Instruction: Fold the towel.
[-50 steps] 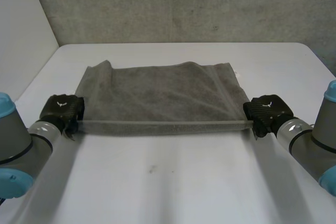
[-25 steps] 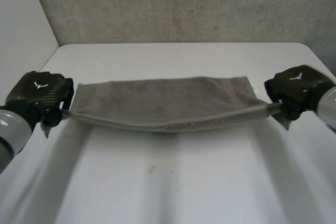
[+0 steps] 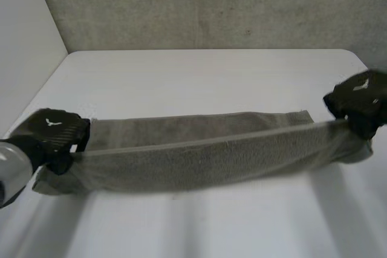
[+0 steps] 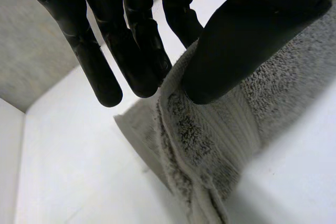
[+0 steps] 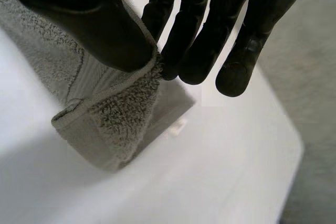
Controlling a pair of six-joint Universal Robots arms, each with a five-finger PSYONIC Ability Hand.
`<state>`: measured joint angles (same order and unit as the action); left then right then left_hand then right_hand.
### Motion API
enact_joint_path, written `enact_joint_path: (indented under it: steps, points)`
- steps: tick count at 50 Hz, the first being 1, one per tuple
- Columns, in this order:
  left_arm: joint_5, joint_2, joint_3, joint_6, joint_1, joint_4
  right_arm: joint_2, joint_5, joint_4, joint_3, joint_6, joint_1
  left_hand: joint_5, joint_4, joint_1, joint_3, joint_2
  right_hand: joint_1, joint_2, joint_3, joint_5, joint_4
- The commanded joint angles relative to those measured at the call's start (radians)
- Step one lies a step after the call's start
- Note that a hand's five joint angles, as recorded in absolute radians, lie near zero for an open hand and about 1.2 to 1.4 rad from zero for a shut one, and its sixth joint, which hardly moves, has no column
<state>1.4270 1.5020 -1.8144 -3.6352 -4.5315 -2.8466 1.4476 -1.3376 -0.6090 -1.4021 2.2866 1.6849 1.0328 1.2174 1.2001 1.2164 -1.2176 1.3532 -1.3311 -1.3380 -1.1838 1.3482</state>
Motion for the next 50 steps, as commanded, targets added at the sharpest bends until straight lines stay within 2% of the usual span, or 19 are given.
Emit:
enact_joint_path:
  steps: [1, 7, 9, 11, 12, 13, 14, 15, 16, 17, 18, 19, 21, 25, 27, 33, 36, 44, 50]
  points:
    - [0.003, 0.241, 0.099, 0.0, 0.02, -0.103, -0.156, -0.005, 0.031, 0.023, -0.022, 0.006, 0.189, 0.179, 0.196, 0.18, -0.179, 0.043, -0.065, -0.058, -0.038, 0.048]
    - [0.006, 0.449, 0.366, 0.013, 0.064, -0.194, -0.315, -0.015, 0.184, 0.236, 0.001, 0.016, 0.189, 0.179, 0.196, 0.18, -0.179, 0.043, -0.065, -0.058, -0.038, 0.048]
    - [0.006, 0.478, 0.452, 0.021, 0.075, -0.228, -0.372, -0.025, 0.334, 0.395, 0.043, 0.03, 0.189, 0.179, 0.196, 0.18, -0.179, 0.043, -0.065, -0.058, -0.038, 0.048]
    - [0.009, 0.492, 0.535, 0.032, 0.08, -0.275, -0.381, -0.025, 0.435, 0.458, 0.081, 0.035, 0.189, 0.179, 0.196, 0.18, -0.179, 0.043, -0.065, -0.058, -0.038, 0.048]
    - [0.019, 0.494, 0.606, 0.061, 0.081, -0.34, -0.381, -0.025, 0.436, 0.459, 0.082, 0.035, 0.189, 0.179, 0.196, 0.18, -0.179, 0.043, -0.065, -0.058, -0.038, 0.048]
    - [0.048, 0.488, 0.668, 0.113, 0.089, -0.418, -0.378, -0.026, 0.556, 0.503, 0.13, 0.033, 0.189, 0.179, 0.196, 0.18, -0.179, 0.043, -0.065, -0.058, -0.038, 0.048]
    - [0.049, 0.488, 0.669, 0.113, 0.089, -0.419, -0.369, -0.031, 0.687, 0.517, 0.186, 0.029, 0.189, 0.179, 0.196, 0.18, -0.179, 0.043, -0.065, -0.058, -0.038, 0.048]
    - [0.09, 0.474, 0.716, 0.185, 0.095, -0.494, -0.369, -0.031, 0.689, 0.517, 0.186, 0.029, 0.189, 0.179, 0.196, 0.18, -0.179, 0.043, -0.065, -0.058, -0.038, 0.048]
    - [0.134, 0.449, 0.746, 0.258, 0.1, -0.552, -0.354, -0.029, 0.812, 0.505, 0.245, 0.027, 0.189, 0.179, 0.196, 0.18, -0.179, 0.043, -0.065, -0.058, -0.038, 0.048]
    - [0.135, 0.449, 0.747, 0.259, 0.1, -0.553, -0.322, -0.026, 0.913, 0.479, 0.302, 0.027, 0.189, 0.179, 0.196, 0.18, -0.179, 0.043, -0.065, -0.058, -0.038, 0.048]
    - [0.174, 0.413, 0.759, 0.333, 0.103, -0.601, -0.322, -0.026, 0.914, 0.479, 0.303, 0.027, 0.189, 0.179, 0.196, 0.18, -0.179, 0.043, -0.065, -0.058, -0.038, 0.048]
    - [0.202, 0.373, 0.756, 0.39, 0.101, -0.634, -0.275, -0.031, 1.002, 0.447, 0.351, 0.025, 0.189, 0.179, 0.196, 0.18, -0.179, 0.043, -0.065, -0.058, -0.038, 0.048]
    - [0.217, 0.345, 0.745, 0.435, 0.1, -0.648, -0.224, -0.029, 1.052, 0.408, 0.396, 0.025, 0.189, 0.179, 0.196, 0.18, -0.179, 0.043, -0.065, -0.058, -0.038, 0.048]
    - [0.216, 0.293, 0.661, 0.478, 0.1, -0.64, -0.129, -0.005, 1.036, 0.295, 0.477, 0.024, 0.189, 0.179, 0.196, 0.18, -0.179, 0.043, -0.065, -0.058, -0.038, 0.048]
    - [0.205, 0.252, 0.542, 0.474, 0.101, -0.645, -0.124, 0.012, 1.007, 0.261, 0.49, 0.022, 0.189, 0.179, 0.196, 0.18, -0.179, 0.043, -0.065, -0.058, -0.038, 0.048]
    - [0.167, 0.245, 0.383, 0.451, 0.101, -0.646, -0.13, 0.112, 0.868, 0.134, 0.465, 0.024, 0.189, 0.179, 0.196, 0.18, -0.179, 0.043, -0.065, -0.058, -0.038, 0.048]
    - [0.155, 0.253, 0.293, 0.425, 0.101, -0.651, -0.139, 0.13, 0.853, 0.1, 0.45, 0.024, 0.189, 0.179, 0.196, 0.18, -0.179, 0.043, -0.065, -0.058, -0.038, 0.048]
    - [0.155, 0.383, 0.129, 0.346, 0.092, -0.657, -0.321, 0.152, 0.853, -0.109, 0.308, 0.022, 0.189, 0.179, 0.196, 0.18, -0.179, 0.043, -0.065, -0.058, -0.038, 0.048]
    - [0.153, 0.486, 0.06, 0.271, 0.085, -0.649, -0.418, 0.149, 0.844, -0.169, 0.234, 0.022, 0.189, 0.179, 0.196, 0.18, -0.179, 0.043, -0.065, -0.058, -0.038, 0.048]
